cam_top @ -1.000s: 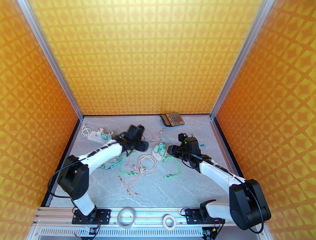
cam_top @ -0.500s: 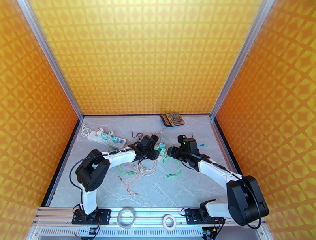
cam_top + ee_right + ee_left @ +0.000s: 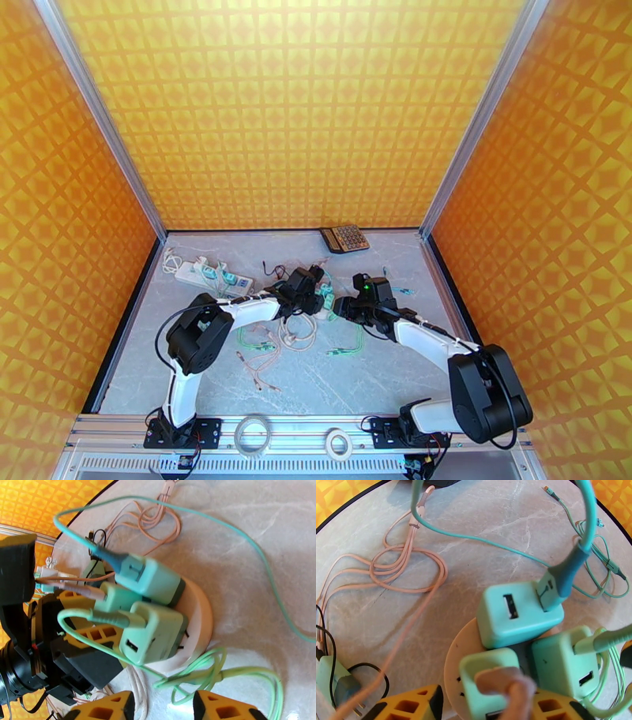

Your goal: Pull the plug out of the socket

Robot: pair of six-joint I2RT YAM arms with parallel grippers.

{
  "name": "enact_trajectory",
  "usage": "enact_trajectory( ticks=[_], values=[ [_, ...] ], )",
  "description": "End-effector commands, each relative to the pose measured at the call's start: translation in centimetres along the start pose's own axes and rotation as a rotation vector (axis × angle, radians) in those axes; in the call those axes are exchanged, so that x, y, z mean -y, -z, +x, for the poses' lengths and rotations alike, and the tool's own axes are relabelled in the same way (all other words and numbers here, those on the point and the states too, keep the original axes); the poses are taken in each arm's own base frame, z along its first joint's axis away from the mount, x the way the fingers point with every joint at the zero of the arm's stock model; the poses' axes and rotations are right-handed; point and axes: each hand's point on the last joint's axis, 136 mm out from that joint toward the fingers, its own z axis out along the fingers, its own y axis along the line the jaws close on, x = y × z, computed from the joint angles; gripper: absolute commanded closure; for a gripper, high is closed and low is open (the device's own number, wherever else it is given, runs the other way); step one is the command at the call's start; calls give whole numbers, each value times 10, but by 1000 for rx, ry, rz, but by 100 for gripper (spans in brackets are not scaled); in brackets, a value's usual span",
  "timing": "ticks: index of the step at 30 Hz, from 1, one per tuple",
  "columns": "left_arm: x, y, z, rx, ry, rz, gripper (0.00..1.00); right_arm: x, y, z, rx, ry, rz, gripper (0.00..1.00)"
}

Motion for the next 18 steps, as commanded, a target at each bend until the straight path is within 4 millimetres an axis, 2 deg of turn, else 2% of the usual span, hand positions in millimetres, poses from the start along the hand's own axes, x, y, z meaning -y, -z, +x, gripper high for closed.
enact_trajectory(
  ticks=[1,8,11,14,16,18],
  values=[
    [-2,-2,-12,53,-19,-2,54,-12,-2,-8,-4,20,-43,55],
    [2,-5,-19,117,-37,23,43,-13,1,-10,12,2,-49,55],
    [1,-12,-17,113,-43,23,44,-13,3,-12,17,8,-47,54],
    [1,-18,-14,105,-43,22,55,-12,4,-15,24,-2,-41,55],
    [1,-19,-11,98,-35,21,73,-11,5,-19,34,-13,-41,55],
    [0,-17,-10,94,-26,21,74,-11,5,-24,46,-25,-47,55]
  ],
)
